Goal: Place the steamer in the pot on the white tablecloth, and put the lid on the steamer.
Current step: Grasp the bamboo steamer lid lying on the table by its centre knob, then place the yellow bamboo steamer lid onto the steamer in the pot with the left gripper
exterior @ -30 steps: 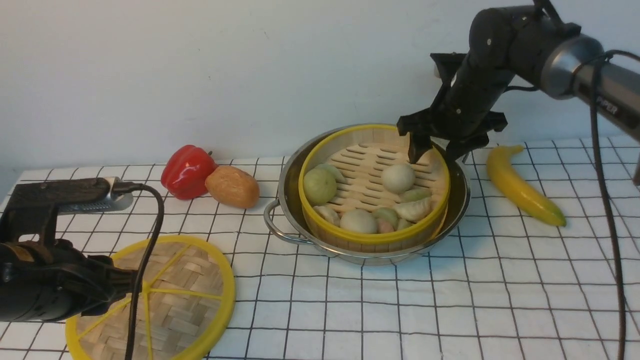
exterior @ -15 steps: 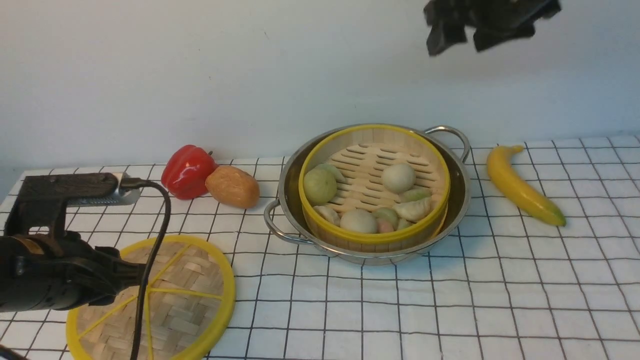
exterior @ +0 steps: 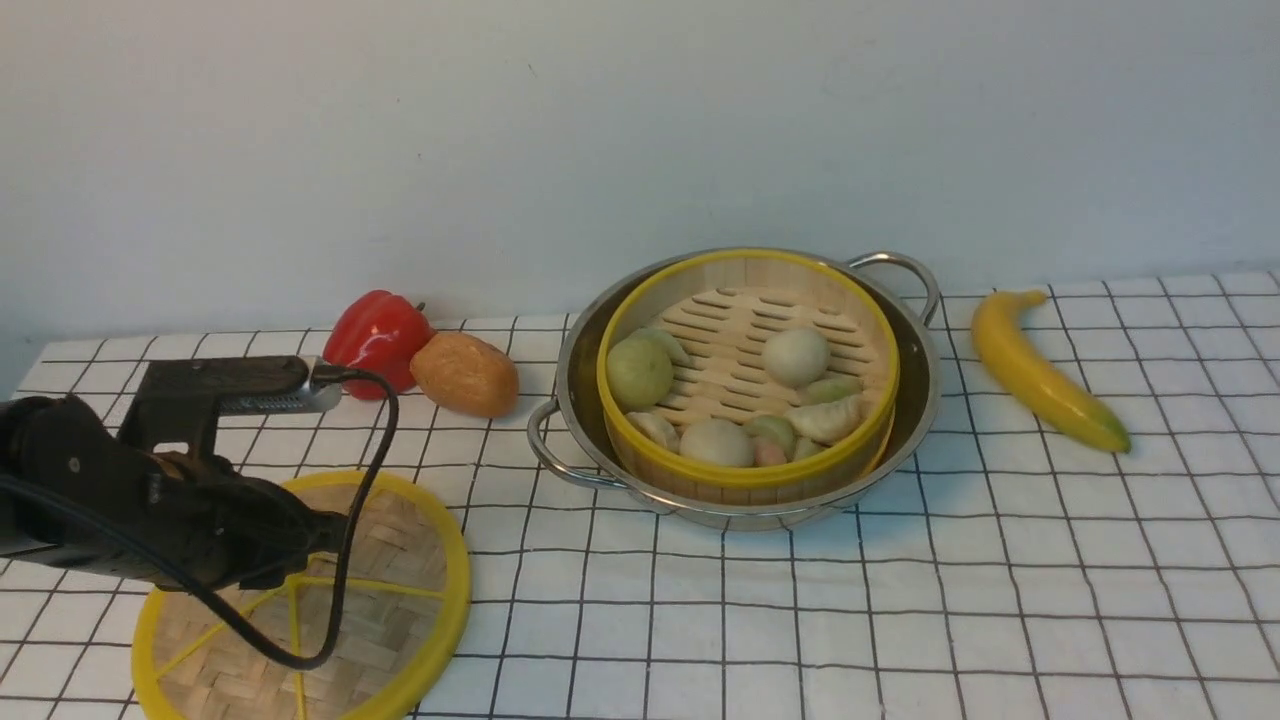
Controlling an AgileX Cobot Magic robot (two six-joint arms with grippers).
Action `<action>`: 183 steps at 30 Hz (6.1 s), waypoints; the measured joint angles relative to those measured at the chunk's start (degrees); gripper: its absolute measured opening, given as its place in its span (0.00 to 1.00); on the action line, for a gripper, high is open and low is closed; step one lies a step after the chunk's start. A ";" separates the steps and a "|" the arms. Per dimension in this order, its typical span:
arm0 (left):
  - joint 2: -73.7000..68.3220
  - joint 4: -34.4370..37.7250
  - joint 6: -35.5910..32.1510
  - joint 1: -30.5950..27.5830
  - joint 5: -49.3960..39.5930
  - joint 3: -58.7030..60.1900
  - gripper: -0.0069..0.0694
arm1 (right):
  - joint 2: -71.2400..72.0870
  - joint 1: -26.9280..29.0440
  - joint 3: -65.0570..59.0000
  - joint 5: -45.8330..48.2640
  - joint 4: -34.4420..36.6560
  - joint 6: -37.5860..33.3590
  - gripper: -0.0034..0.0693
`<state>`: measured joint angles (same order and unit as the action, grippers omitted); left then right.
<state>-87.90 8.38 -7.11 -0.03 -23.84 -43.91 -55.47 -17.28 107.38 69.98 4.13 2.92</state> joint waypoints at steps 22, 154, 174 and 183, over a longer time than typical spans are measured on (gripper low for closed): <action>-5.76 -0.87 0.00 0.00 1.91 -1.01 0.41 | 17.65 0.00 -11.58 0.55 1.51 2.75 0.51; -32.62 -10.33 12.59 32.34 -6.69 -55.87 0.25 | 16.89 0.00 -11.58 0.55 1.57 2.75 0.51; -32.62 -15.99 15.20 32.36 -5.69 -55.87 0.25 | 16.89 0.00 -11.58 0.55 1.57 2.75 0.51; -34.75 -15.72 15.34 32.48 -5.44 -55.98 0.25 | 16.89 0.00 -11.58 0.55 1.57 2.75 0.51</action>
<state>-122.64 -7.34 8.23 32.45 -29.28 -99.89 -38.58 -17.28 95.80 70.53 5.70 5.67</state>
